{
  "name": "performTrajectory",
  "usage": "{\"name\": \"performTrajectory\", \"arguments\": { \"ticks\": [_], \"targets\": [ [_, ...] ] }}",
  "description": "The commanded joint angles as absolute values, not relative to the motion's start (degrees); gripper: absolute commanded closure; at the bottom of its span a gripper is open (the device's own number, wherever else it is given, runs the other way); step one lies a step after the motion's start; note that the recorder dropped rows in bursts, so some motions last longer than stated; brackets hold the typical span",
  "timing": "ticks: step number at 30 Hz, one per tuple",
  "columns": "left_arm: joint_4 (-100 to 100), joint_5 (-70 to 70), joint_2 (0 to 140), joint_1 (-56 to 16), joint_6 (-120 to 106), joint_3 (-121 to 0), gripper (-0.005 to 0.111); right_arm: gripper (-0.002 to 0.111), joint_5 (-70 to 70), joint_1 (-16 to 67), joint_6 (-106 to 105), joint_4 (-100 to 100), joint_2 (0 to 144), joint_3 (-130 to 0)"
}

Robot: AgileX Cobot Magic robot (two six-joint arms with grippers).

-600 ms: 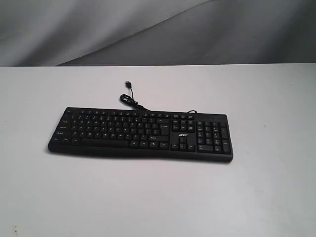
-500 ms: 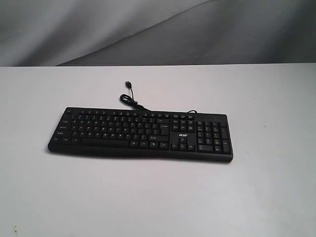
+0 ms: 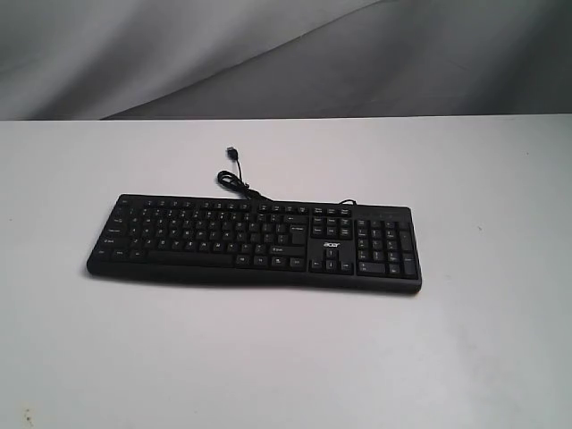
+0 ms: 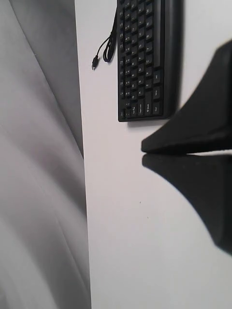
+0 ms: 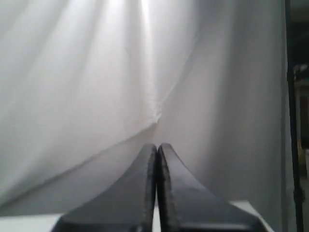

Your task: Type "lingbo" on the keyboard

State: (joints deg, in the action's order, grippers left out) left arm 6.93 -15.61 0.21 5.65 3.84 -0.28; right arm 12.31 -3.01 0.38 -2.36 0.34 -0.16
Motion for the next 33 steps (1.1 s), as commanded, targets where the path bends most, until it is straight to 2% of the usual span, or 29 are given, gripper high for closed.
{"name": "performTrajectory", "arguments": {
  "ticks": [1, 4, 9, 15, 20, 26, 33],
  "targets": [
    [6.7, -15.2, 0.0, 5.7, 4.0, 0.0, 0.106, 0.108, 34.7, -3.4, 16.6, -2.1, 0.0, 0.0],
    [6.7, -15.2, 0.0, 5.7, 4.0, 0.0, 0.106, 0.108, 34.9, -3.4, 22.8, 2.2, 1.3, -3.1],
    [6.7, -15.2, 0.0, 5.7, 4.0, 0.0, 0.106, 0.108, 19.2, -3.4, 26.1, 10.6, 16.4, -18.7],
    [6.7, -15.2, 0.0, 5.7, 4.0, 0.0, 0.106, 0.108, -0.8, -3.4, 30.6, 22.4, 45.8, -43.6],
    [6.7, -15.2, 0.0, 5.7, 4.0, 0.0, 0.106, 0.108, -22.2, -0.8, 21.8, 22.5, 68.8, -63.3],
    [6.7, -15.2, 0.0, 5.7, 4.0, 0.0, 0.106, 0.108, -39.6, 4.4, -5.0, 10.5, 90.7, -79.0],
    [6.7, -15.2, 0.0, 5.7, 4.0, 0.0, 0.106, 0.108, -41.9, 13.1, -59.2, -28.8, 107.4, -82.7]
  ]
}}
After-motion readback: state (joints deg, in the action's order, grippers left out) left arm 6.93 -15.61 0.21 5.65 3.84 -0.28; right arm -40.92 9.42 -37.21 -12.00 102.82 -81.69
